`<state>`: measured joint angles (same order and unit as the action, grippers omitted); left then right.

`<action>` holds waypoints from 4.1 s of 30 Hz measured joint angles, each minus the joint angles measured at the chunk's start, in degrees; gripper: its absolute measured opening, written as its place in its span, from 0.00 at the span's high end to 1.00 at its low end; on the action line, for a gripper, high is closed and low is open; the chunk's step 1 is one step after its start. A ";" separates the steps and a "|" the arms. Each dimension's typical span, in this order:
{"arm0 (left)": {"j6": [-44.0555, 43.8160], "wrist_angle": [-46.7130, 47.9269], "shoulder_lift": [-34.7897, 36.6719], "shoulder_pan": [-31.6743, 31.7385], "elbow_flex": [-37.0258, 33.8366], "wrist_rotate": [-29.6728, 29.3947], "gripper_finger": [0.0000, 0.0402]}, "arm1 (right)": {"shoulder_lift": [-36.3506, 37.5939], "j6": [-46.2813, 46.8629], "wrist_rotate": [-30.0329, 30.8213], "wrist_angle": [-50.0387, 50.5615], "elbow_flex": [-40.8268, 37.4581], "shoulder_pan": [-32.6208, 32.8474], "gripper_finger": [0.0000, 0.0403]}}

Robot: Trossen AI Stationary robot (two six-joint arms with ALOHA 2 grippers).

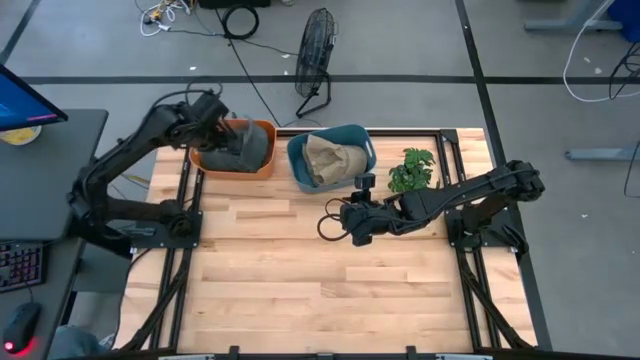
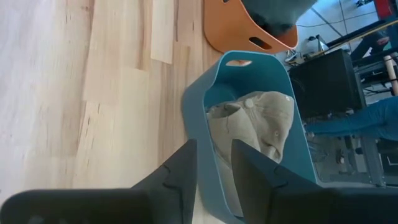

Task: Pick & Place hat
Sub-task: Put the gray cap into the orange bin

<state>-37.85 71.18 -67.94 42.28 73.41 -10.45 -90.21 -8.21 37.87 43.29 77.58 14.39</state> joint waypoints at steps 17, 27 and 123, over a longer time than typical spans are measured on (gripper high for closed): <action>4.48 -30.62 -5.90 -13.68 0.02 10.26 0.99 | 0.00 0.51 -1.45 -3.97 0.00 -3.59 0.84; 6.57 -32.61 -17.96 -13.97 0.00 7.21 0.99 | 0.00 1.85 -7.46 -6.21 0.00 -5.07 0.98; 8.15 -0.19 -15.78 -10.82 0.78 2.88 0.99 | -0.02 4.20 -9.42 -5.18 0.00 -5.07 0.99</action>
<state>-29.70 70.99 -83.72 31.47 74.19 -7.57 -90.24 -4.01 28.45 38.11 77.58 9.32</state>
